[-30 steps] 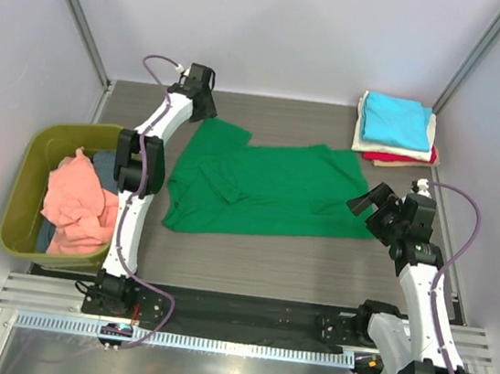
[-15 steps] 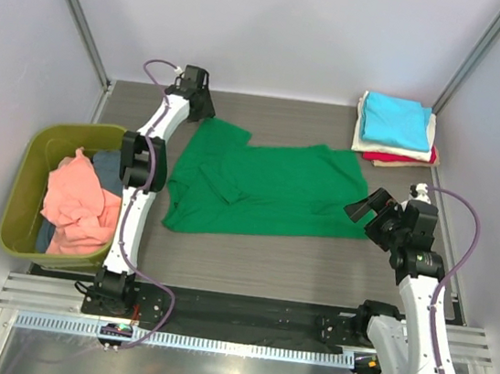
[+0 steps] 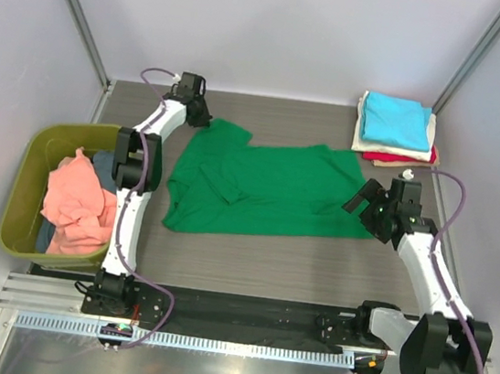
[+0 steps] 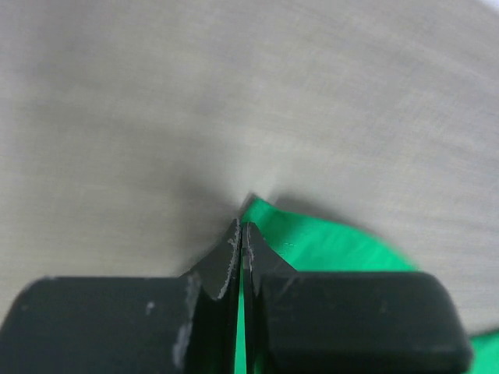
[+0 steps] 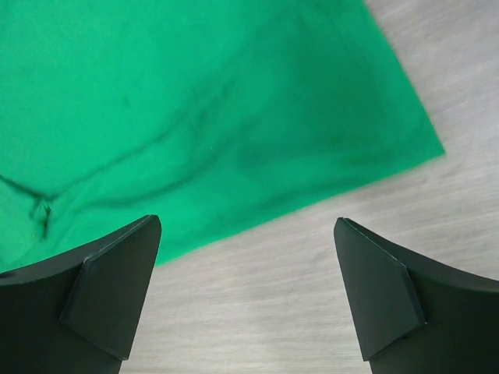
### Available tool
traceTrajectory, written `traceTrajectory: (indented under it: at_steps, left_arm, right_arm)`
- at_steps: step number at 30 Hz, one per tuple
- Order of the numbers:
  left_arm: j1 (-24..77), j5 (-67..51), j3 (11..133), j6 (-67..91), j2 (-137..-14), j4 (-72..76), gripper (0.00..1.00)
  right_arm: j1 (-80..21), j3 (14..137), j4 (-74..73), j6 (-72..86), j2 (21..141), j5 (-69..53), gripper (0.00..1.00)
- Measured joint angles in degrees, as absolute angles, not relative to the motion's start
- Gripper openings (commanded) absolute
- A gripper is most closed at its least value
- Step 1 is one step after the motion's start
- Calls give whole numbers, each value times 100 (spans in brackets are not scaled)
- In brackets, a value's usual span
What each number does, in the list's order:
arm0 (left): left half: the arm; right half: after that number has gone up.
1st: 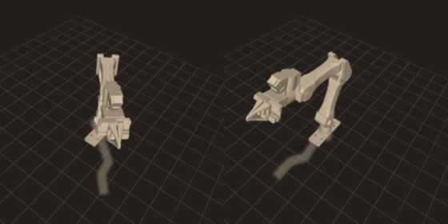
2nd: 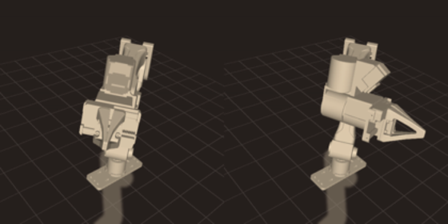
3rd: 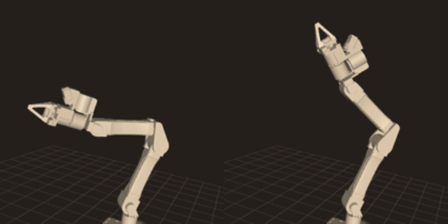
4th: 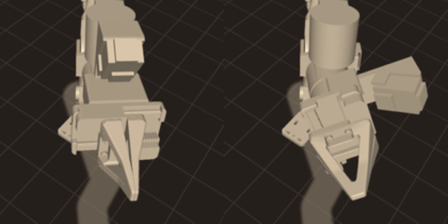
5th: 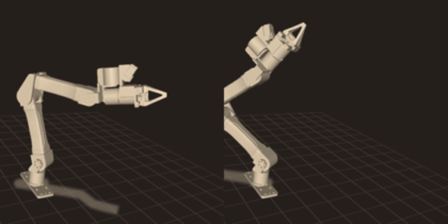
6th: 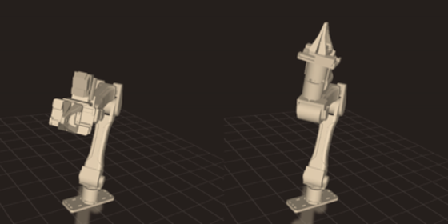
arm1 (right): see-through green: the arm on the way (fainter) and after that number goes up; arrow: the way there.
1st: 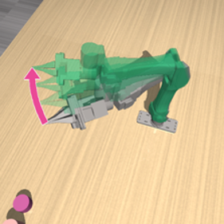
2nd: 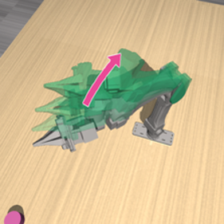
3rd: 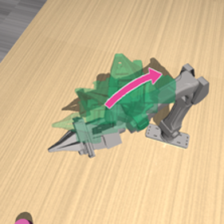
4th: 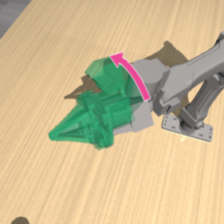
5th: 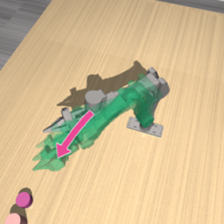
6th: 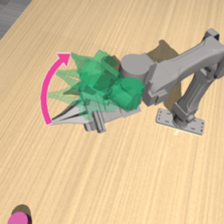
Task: Fold and stack the t-shirts
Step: Fold the tshirt
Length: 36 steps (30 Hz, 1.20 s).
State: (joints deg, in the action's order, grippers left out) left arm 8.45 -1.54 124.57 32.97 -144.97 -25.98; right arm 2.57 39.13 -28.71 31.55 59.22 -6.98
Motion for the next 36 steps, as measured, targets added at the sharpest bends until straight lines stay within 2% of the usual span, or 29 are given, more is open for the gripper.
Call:
traceTrajectory:
  at_steps: [4,11,19,27,36]
  left_arm:
    - [788,-137,11633,3437,-13893,-2864,0]
    - [576,-19,10881,3391,-13266,-3129,0]
    - [242,67,9345,3402,-12451,-2718,0]
    - [-403,176,8788,3524,-12108,-2526,0]
    - [-469,163,8770,3557,-12110,-2486,0]
  right_arm:
    - [119,4772,-2779,3111,6847,-392,97]
    - [-263,6910,-2298,3074,9043,311,79]
    - [-875,9015,-2324,3076,11150,987,73]
    - [-965,9904,-2596,3046,12140,1317,69]
    - [-965,11028,-2877,2980,13078,1424,68]
